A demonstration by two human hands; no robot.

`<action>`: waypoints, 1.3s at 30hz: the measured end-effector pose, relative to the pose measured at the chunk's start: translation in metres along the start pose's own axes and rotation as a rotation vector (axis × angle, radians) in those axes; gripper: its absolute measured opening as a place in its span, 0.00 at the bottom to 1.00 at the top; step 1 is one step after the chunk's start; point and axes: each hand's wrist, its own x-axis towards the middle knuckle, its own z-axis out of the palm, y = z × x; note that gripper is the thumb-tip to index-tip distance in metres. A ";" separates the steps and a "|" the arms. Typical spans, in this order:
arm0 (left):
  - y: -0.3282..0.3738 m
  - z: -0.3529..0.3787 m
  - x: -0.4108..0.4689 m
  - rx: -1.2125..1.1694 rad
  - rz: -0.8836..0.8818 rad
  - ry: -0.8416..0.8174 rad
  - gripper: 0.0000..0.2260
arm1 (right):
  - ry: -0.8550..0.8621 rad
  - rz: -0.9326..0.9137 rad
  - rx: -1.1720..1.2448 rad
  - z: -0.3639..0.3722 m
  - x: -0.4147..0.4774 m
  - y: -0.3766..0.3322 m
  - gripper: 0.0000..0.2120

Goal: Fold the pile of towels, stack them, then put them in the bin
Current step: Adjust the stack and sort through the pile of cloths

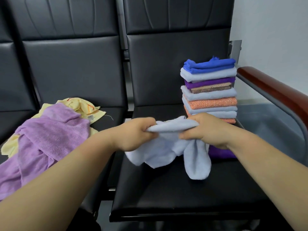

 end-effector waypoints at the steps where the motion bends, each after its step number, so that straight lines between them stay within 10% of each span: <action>1: 0.001 0.000 0.000 -0.102 -0.022 0.067 0.07 | -0.044 -0.007 0.080 0.002 -0.002 -0.001 0.10; 5: 0.007 0.000 0.003 -0.469 -0.026 0.224 0.02 | -0.059 0.029 -0.245 0.015 0.000 0.005 0.15; 10: 0.009 0.003 0.003 -0.057 0.061 -0.013 0.09 | 0.035 -0.032 -0.696 0.016 0.007 0.013 0.08; 17: -0.005 -0.001 -0.002 -0.119 -0.004 0.046 0.10 | -0.050 0.105 -0.137 0.012 -0.006 0.009 0.09; 22: 0.008 0.004 -0.001 -0.443 -0.013 0.154 0.05 | -0.009 0.072 -0.549 0.019 0.002 0.022 0.12; 25: 0.011 0.011 0.001 -0.144 0.049 0.030 0.11 | 0.058 -0.018 -0.778 0.022 0.007 0.022 0.05; 32: -0.002 0.007 0.005 -0.138 0.001 0.046 0.10 | 0.063 0.028 -0.288 0.010 -0.001 0.015 0.10; 39: 0.007 0.013 0.005 -0.497 -0.041 0.174 0.12 | 0.063 0.056 -0.491 0.024 0.001 0.025 0.10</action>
